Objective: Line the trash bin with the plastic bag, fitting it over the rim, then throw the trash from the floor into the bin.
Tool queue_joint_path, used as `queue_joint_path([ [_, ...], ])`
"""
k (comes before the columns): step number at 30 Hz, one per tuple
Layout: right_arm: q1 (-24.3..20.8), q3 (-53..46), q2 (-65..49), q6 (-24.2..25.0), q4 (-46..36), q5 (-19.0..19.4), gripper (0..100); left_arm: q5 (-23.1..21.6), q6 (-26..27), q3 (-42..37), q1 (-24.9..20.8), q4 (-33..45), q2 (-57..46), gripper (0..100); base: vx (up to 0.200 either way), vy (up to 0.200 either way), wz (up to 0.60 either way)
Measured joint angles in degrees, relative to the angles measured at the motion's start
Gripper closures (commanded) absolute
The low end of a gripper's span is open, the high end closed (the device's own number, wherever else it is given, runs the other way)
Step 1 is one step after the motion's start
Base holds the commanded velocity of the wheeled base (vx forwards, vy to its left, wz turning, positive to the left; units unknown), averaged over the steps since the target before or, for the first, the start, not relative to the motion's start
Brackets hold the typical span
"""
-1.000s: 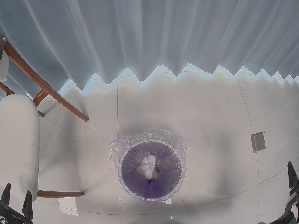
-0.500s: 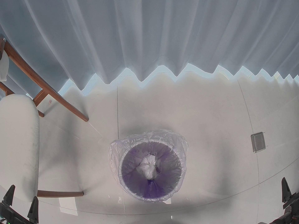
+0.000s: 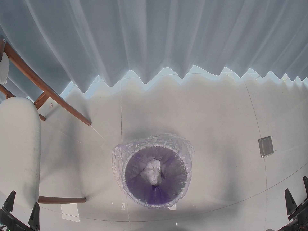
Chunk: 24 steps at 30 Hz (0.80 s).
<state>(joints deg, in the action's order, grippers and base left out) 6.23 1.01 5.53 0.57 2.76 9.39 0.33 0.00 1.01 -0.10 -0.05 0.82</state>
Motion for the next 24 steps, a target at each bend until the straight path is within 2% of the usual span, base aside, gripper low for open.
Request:
queue_joint_path([
  [3, 0.0, 0.0, 0.0, 1.1, -0.4, -0.8, 0, 0.0, 0.0, 0.0, 0.0, 0.0, 0.0, 0, 0.000, 0.000, 0.00],
  [8, 0.0, 0.0, 0.0, 2.6, -0.2, -7.2, 0, 0.0, 0.0, 0.0, 0.0, 0.0, 0.0, 0, 0.000, 0.000, 0.00],
  [15, 0.0, 0.0, 0.0, 1.3, -0.1, -7.4, 0, 0.0, 0.0, 0.0, 0.0, 0.0, 0.0, 0, 0.000, 0.000, 0.00],
  [20, 0.0, 0.0, 0.0, -1.4, 0.0, -5.4, 0, 0.0, 0.0, 0.0, 0.0, 0.0, 0.0, 0, 0.000, 0.000, 0.00],
  [24, 0.0, 0.0, 0.0, -0.7, 0.3, -8.4, 0, 0.0, -0.1, 0.0, 0.0, -0.1, 0.0, 0, 0.000, 0.000, 0.00],
])
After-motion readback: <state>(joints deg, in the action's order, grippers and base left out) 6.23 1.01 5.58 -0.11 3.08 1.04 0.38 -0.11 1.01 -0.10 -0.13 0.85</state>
